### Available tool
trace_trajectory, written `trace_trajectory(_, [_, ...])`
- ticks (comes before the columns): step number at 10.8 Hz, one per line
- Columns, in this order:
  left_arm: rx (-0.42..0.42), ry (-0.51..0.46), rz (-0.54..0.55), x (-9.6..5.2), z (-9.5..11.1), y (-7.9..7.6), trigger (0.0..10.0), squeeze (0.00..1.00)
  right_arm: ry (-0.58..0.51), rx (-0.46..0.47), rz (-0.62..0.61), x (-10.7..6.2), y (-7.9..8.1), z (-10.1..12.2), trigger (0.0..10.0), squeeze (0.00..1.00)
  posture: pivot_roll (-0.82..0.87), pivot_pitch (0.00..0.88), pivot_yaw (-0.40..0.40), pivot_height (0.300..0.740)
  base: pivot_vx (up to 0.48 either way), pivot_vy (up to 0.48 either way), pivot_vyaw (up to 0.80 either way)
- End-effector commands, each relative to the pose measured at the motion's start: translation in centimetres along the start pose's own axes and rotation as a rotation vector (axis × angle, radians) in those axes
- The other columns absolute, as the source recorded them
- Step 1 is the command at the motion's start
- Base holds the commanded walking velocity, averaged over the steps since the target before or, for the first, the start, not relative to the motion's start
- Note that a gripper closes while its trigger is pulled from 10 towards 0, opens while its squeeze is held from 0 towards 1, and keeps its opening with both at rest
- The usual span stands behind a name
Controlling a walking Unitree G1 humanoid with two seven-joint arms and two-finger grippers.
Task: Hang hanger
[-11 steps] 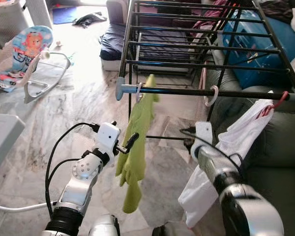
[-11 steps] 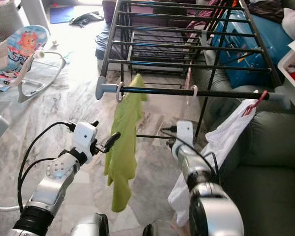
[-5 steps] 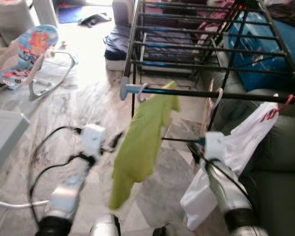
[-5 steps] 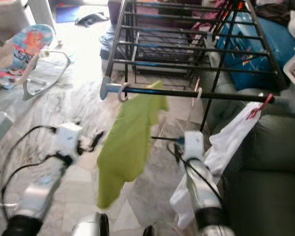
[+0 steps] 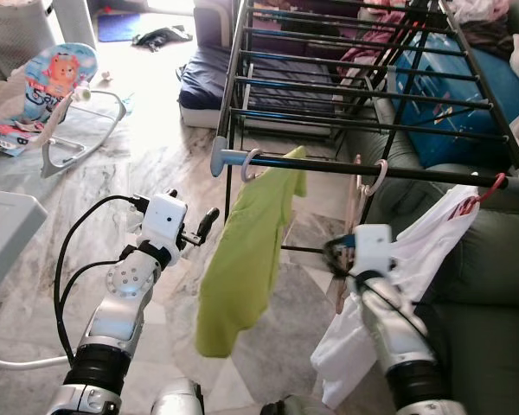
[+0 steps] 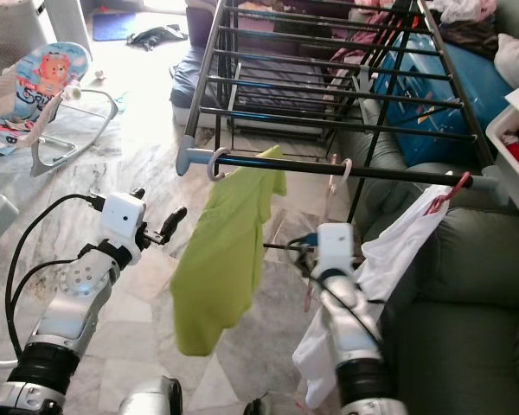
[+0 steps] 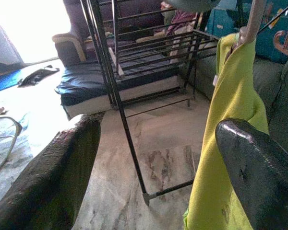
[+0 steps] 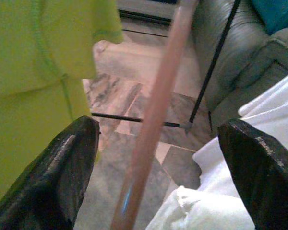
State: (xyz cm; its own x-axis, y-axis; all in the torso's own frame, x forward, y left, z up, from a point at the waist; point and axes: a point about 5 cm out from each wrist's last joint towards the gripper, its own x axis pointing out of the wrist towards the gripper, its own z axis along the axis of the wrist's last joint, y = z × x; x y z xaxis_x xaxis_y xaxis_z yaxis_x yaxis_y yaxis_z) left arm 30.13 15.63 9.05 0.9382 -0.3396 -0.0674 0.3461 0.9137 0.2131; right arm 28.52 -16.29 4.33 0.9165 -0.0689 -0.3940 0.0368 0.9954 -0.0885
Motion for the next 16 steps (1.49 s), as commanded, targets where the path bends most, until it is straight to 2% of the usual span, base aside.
trace_trajectory(1, [0.009, -0.004, 0.014, 0.2, 0.1, -0.1, 10.0, 0.00, -0.060, 0.030, -0.015, 0.2, -0.8, 0.9, 10.0, 1.00, -0.02, 0.000, -0.053, 0.740, 0.000, 0.000, 0.00])
trace_trajectory(2, [-0.002, 0.000, 0.041, -0.2, -0.2, -0.1, 10.0, 0.00, -0.134, 0.055, -0.023, -0.2, -1.4, 1.7, 10.0, 1.00, -0.02, 0.000, -0.051, 0.740, 0.000, 0.000, 0.00])
trace_trajectory(3, [-0.006, -0.002, 0.052, -0.3, -0.3, -0.1, 10.0, 0.00, -0.160, 0.053, -0.024, -0.5, -1.5, 1.9, 10.0, 1.00, -0.03, 0.000, -0.047, 0.740, 0.000, 0.000, 0.00])
trace_trajectory(4, [-0.019, -0.011, 0.079, -1.0, -0.4, -0.3, 10.0, 0.00, -0.252, 0.079, 0.010, -2.0, -1.5, 2.7, 10.0, 1.00, -0.03, 0.000, -0.050, 0.740, 0.000, 0.000, 0.00])
trace_trajectory(5, [-0.019, -0.013, 0.079, -1.2, -0.6, -0.7, 10.0, 0.00, -0.294, 0.058, 0.020, -2.5, -1.5, 3.2, 10.0, 1.00, -0.03, 0.000, -0.062, 0.740, 0.000, 0.000, 0.00])
trace_trajectory(6, [-0.010, -0.016, 0.088, -1.5, -0.6, -1.0, 10.0, 0.00, -0.308, 0.021, 0.019, -2.5, -1.6, 3.5, 10.0, 0.83, -0.01, 0.000, -0.085, 0.740, 0.000, 0.000, 0.00])
trace_trajectory(7, [-0.006, -0.027, 0.099, -1.6, 0.0, -1.0, 10.0, 0.00, -0.308, -0.003, 0.005, -2.4, -1.8, 3.7, 10.0, 0.00, 0.00, 0.000, -0.085, 0.740, -0.259, 0.000, 0.00])
trace_trajectory(8, [0.019, -0.037, 0.100, -1.5, 0.2, -0.8, 10.0, 0.00, -0.320, -0.029, 0.000, -2.2, -1.9, 3.9, 10.0, 0.00, 0.00, 0.000, -0.087, 0.740, -0.322, 0.000, 0.00])
trace_trajectory(10, [0.012, -0.029, 0.125, -1.8, 0.3, -0.6, 10.0, 0.00, -0.284, -0.016, -0.046, -2.2, -2.7, 3.3, 10.0, 0.00, 0.00, 0.000, -0.066, 0.740, -0.337, 0.000, 0.00])
trace_trajectory(11, [0.015, -0.013, 0.103, -2.2, 0.0, -0.8, 10.0, 0.00, -0.299, -0.032, -0.069, -2.1, -2.6, 3.4, 10.0, 0.00, -0.01, 0.000, -0.063, 0.740, -0.341, 0.000, 0.00])
trace_trajectory(12, [0.009, 0.001, 0.097, -2.4, -0.3, -1.0, 10.0, 0.00, -0.308, -0.014, -0.045, -2.2, -2.2, 3.4, 10.0, 0.00, -0.02, 0.003, -0.063, 0.740, -0.345, 0.000, 0.00])
trace_trajectory(14, [-0.008, -0.005, 0.090, -2.1, -0.1, -1.8, 10.0, 0.00, -0.287, -0.066, 0.000, -2.6, -1.8, 3.2, 10.0, 0.00, -0.04, 0.017, -0.071, 0.740, -0.341, 0.000, 0.00])
trace_trajectory(15, [-0.010, -0.008, 0.088, -1.9, 0.1, -2.0, 10.0, 0.00, -0.289, -0.109, -0.026, -2.3, -1.7, 3.1, 10.0, 0.00, -0.04, 0.022, -0.073, 0.740, -0.345, 0.000, 0.00])
trace_trajectory(16, [-0.011, -0.009, 0.086, -1.9, 0.1, -2.0, 10.0, 0.00, -0.271, -0.118, 0.018, -2.1, -1.5, 3.3, 10.0, 0.00, -0.04, 0.025, -0.072, 0.740, -0.341, 0.000, 0.00])
